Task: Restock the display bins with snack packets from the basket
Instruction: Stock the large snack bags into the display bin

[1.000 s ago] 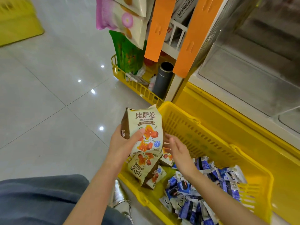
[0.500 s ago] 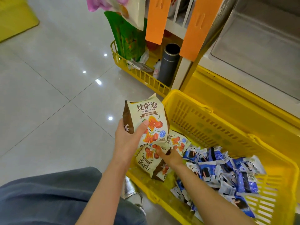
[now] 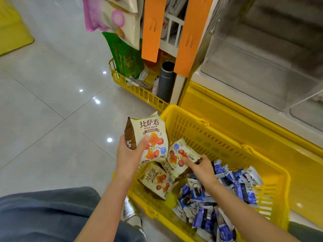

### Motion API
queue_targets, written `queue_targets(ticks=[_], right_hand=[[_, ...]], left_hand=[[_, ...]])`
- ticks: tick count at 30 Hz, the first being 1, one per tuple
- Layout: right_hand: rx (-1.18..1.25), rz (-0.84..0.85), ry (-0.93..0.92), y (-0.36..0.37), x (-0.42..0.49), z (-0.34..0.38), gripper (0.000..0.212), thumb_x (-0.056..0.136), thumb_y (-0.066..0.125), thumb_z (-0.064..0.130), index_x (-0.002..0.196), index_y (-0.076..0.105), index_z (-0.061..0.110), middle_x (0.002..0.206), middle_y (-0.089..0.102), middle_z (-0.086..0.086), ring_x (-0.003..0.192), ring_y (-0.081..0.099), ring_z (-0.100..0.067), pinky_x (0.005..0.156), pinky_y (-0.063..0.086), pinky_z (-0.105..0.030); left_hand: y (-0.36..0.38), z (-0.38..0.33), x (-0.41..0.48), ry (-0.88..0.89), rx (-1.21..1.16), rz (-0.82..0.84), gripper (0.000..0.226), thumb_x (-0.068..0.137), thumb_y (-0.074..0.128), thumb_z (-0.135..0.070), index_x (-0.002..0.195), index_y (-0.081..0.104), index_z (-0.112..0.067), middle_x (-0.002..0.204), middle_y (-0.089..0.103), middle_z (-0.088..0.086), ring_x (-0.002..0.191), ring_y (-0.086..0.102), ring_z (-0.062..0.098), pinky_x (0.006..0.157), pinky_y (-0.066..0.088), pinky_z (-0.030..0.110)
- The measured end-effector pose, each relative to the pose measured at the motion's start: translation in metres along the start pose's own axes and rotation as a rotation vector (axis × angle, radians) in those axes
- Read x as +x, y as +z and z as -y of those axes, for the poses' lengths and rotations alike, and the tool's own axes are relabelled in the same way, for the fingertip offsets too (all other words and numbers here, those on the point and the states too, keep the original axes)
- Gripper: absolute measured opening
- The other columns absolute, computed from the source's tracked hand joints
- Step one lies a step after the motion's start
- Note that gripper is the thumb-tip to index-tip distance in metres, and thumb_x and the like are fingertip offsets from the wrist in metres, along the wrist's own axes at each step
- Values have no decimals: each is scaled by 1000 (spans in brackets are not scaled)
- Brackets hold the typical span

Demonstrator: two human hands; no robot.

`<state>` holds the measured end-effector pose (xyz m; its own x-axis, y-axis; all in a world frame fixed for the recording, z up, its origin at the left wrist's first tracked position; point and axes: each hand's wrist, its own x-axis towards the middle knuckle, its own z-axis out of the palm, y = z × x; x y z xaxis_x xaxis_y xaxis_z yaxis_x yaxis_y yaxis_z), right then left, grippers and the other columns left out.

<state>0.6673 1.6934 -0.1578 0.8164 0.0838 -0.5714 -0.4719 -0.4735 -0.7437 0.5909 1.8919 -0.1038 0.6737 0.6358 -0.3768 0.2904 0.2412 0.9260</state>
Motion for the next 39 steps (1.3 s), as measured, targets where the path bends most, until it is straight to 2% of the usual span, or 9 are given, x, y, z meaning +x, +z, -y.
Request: queue_targets(ticks=[7,12,17,21,25,28,30,33,39], right_hand=[[359,-140,-169,-80,-40,49,73,63,76,40,122,51,5,106,69,-9,94,68,-21,74,56,-33],[659,42,-88,-87,-68,53,59,67,74,26,120,55,7,105,72,-7,93,70,-18,65,57,-25],[482,56,-77,-94,-83,50,81,62,80,23,131,39,14,107,69,-8,92,70,-22,81,56,-33],[165,-58,-158,-112,-91,53,93,60,86,19,134,30,17,112,62,2,99,63,-13,82,48,-25],[-1,-71,-243,-134,-100,58,82,63,85,28,125,34,15,102,61,11,81,63,5,57,48,-9],[-2,-127,-328,-150,-111,71,88,79,65,42,142,10,13,99,64,9,71,63,13,51,46,-4],[-16,-177,-408,-163,-121,86,94,77,55,53,147,2,20,122,60,-2,86,66,4,62,51,-7],[-415,-332,-559,-189,-132,110,94,69,55,63,146,19,22,147,35,0,127,45,-13,102,43,-30],[-520,-154,-564,-232,-140,142,80,72,66,54,140,34,28,134,53,6,114,55,-7,94,48,-25]], left_hand=[[24,7,-18,-105,47,36,49,78,71,-38,118,52,-16,103,69,6,85,69,21,74,56,38],[51,7,-51,-196,-85,245,30,79,68,-39,107,59,-31,99,73,2,84,71,18,70,55,31],[64,-2,-69,-229,-171,309,44,65,69,-53,105,55,-41,101,69,-15,91,65,4,79,50,29],[70,-17,-71,-174,-72,308,78,54,78,-54,123,49,-33,117,64,-5,111,58,21,100,43,48],[79,-35,-71,-44,36,280,56,63,81,-45,109,50,-37,103,66,-4,92,64,17,76,51,34],[90,-55,-74,108,117,281,48,66,80,-38,103,49,-37,93,65,-9,83,62,8,62,45,24],[98,-72,-77,201,159,289,45,67,79,-37,100,49,-38,94,65,-9,86,61,8,64,44,24],[106,-99,-80,339,208,270,54,67,79,-33,112,49,-27,92,64,-9,81,61,5,62,44,21],[132,-145,-87,576,307,396,49,69,80,-25,105,47,-33,89,61,-19,73,59,-11,54,43,4]])
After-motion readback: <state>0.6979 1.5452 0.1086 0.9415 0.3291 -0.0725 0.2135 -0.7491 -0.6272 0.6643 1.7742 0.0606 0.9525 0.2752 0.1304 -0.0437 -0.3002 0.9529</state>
